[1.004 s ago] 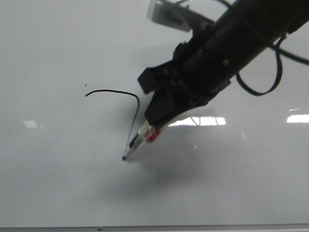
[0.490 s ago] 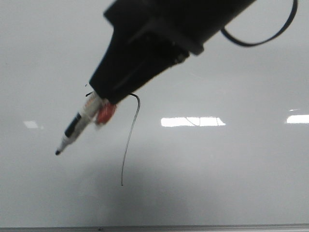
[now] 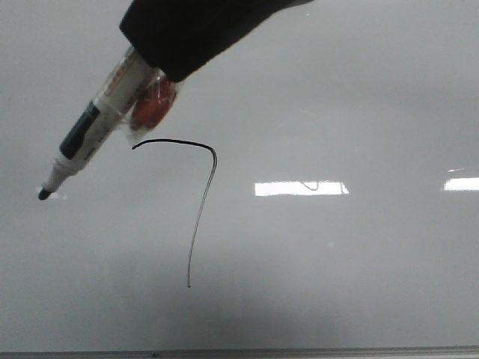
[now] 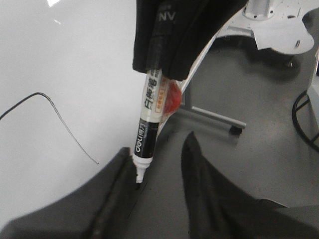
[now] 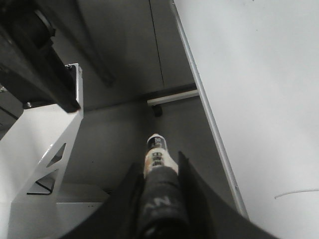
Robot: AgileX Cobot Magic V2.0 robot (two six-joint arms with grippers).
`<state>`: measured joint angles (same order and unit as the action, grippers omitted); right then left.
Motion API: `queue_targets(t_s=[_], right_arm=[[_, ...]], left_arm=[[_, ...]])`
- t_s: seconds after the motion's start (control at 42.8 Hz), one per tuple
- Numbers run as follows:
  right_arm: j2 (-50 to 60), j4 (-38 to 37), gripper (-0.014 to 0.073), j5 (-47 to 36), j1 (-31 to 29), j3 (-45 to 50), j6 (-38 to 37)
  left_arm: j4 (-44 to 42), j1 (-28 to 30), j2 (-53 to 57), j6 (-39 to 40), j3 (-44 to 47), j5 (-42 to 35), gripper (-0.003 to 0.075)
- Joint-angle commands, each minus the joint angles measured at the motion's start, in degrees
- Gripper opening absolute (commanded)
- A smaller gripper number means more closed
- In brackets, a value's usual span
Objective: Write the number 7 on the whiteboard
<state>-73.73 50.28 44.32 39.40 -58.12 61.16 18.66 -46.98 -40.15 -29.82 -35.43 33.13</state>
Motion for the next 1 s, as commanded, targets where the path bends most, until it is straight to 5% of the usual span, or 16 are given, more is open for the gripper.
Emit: queue_targets(t_s=[0.0,0.327,0.63,0.817,0.98], right_arm=[[2.0,1.7,-0.0058,0.0,0.6,-3.0,0.8],[2.0,1.7,-0.0058,-0.5,4.4,-4.5,1.2],[2.0,1.6,-0.0058,-1.1,6.4,-4.6,1.2],[1.9,0.2,-0.0055,-2.5,6.4,-4.6,1.2],[1.9,0.2,0.0100,-4.4,6.4,-4.6,1.2]], left_arm=[[0.7,-0.4,-3.0,-1.7,-3.4,-1.9,0.0415],[1.5,-0.4,-8.7,-4.6,-4.4,-1.1,0.0421],[1.5,-0.4,-8.7,-4.7,-4.4,-1.4,0.0197],[1.5,-0.4,-8.7,-4.7,-4.4,-1.3,0.0140],[1.5,-0.4,-8.7,-4.7,-4.4,-1.3,0.0111]])
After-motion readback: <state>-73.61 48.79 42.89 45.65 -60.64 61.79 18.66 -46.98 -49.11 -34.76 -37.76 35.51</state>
